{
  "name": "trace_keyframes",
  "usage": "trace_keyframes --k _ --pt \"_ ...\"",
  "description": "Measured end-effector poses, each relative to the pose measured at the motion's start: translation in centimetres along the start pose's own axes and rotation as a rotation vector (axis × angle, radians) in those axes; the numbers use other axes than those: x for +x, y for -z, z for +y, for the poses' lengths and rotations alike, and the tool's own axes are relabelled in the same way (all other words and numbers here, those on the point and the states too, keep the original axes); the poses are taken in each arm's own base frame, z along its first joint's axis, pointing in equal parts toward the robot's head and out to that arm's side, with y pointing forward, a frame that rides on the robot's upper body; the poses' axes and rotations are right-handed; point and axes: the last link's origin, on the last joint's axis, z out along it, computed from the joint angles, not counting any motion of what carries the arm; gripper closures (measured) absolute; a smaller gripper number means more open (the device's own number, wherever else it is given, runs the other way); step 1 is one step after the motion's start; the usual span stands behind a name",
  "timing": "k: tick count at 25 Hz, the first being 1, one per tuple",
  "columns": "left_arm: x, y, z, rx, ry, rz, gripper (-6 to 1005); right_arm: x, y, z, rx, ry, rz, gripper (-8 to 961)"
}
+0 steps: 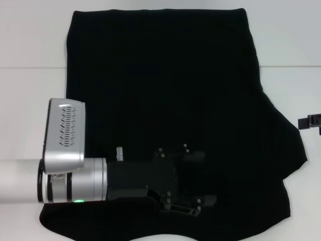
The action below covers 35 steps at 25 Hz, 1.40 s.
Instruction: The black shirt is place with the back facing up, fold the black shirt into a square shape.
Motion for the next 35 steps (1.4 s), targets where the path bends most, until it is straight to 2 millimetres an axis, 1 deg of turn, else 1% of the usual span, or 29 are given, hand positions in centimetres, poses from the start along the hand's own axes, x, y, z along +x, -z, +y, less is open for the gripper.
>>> trace_keyframes --k 2,9,15,26,31,35 --pt "-0.1 -0.1 0.0 -0.004 -0.005 -0.010 76 0.3 -0.3 -0.3 0.030 -0.010 0.025 45" --pt "-0.5 -0.2 -0.3 0.006 -0.016 -0.052 77 0.8 -0.8 -0.8 0.050 -0.034 0.044 46" --pt "-0.7 -0.2 -0.5 0.019 -0.013 -0.064 77 1.6 -2.0 -1.4 0.072 -0.050 0.076 45" --pt "-0.7 -0.2 -0.6 0.023 -0.009 -0.063 78 1.7 -3.6 -1.3 0.099 -0.036 0.089 49" --pt "-0.6 -0.2 -0.7 0.028 -0.011 -0.065 79 1.9 -4.7 -1.1 0.108 -0.028 0.106 197" --pt "-0.7 -0.1 -0.8 0.034 -0.011 -0.068 79 2.2 -5.5 -0.8 0.115 -0.020 0.122 396"
